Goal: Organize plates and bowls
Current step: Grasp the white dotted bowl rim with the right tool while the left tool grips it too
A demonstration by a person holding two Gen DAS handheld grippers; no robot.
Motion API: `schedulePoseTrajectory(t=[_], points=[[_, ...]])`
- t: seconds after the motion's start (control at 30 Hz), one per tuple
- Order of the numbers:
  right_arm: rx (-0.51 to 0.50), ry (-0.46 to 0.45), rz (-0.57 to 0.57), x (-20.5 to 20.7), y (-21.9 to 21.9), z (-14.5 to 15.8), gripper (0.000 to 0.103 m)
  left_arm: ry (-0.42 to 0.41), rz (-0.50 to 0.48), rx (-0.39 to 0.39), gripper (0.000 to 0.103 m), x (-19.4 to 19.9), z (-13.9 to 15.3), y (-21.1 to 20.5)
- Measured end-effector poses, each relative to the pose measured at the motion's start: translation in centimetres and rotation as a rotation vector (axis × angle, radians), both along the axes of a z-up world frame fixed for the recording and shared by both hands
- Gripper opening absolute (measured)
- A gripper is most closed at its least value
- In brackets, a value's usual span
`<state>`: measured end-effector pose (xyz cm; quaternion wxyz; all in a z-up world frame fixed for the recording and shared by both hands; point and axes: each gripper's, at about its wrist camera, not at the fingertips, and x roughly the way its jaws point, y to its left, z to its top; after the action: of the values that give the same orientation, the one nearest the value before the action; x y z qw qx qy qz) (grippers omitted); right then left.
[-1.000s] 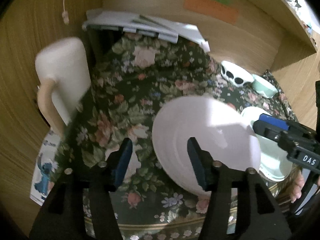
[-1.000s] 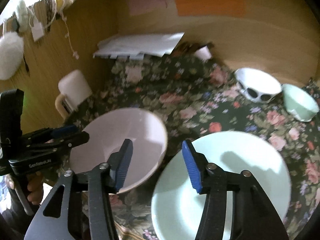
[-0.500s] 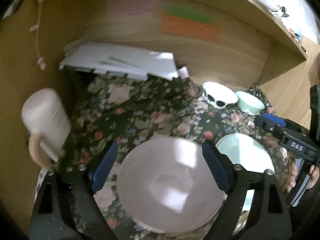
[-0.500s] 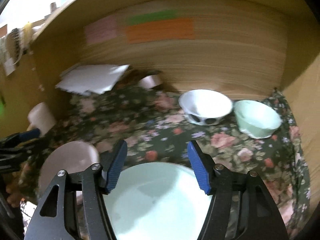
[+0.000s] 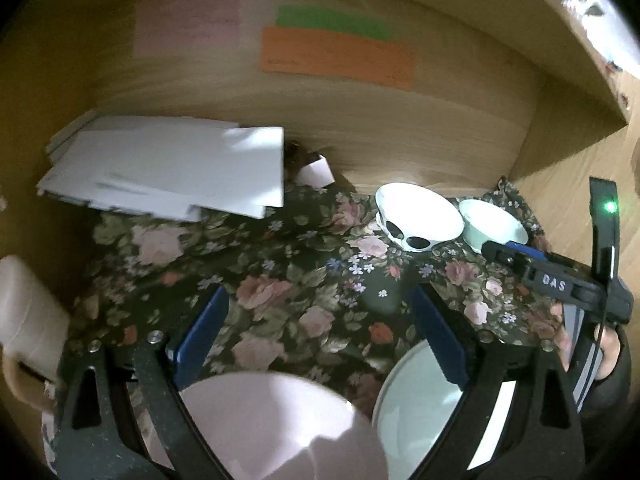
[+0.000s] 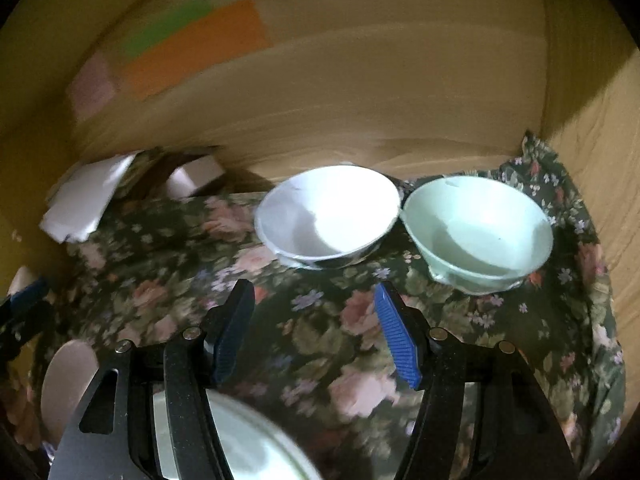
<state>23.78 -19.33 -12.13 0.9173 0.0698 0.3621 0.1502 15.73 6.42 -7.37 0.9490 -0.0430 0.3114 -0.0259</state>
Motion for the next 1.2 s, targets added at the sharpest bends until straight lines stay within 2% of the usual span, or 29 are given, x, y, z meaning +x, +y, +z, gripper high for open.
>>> schedulePoseTrajectory(t=[0.23,0.33,0.53,0.67,0.83,0.93,1.07,1.2], points=[[0.026,0.071,-0.011,4.3,-0.9,-2.0,0.052,0.081,-0.01,-0.003,0.094,4.0,-1.8,-1.5],[0.029,0.096,-0.011,5.7,-0.8,-2.6,0.044,0.113,-0.001,0.007,0.094,5.0,-2.2,-1.9],[0.006,0.119,-0.012,6.9,0.0,-3.1,0.041,0.171,-0.004,0.023,0.094,6.2,-2.8,-2.4],[0.035,0.161,-0.023,8.1,-0.3,-3.6,0.04,0.18,0.003,0.036,0.094,6.4,-3.1,-2.6],[0.01,0.181,-0.022,9.1,0.2,-4.4,0.04,0.187,0.019,0.039,0.094,6.4,-3.3,-2.5],[0.036,0.207,-0.015,9.6,-0.1,-5.0,0.034,0.195,0.034,0.035,0.094,6.4,-3.5,-2.3],[0.001,0.205,0.016,9.3,0.0,-5.0,0.026,0.199,0.049,0.04,0.094,6.5,-3.5,-2.3],[-0.022,0.196,0.061,8.2,0.1,-4.8,0.024,0.209,0.049,0.034,0.094,6.8,-3.5,-2.5]])
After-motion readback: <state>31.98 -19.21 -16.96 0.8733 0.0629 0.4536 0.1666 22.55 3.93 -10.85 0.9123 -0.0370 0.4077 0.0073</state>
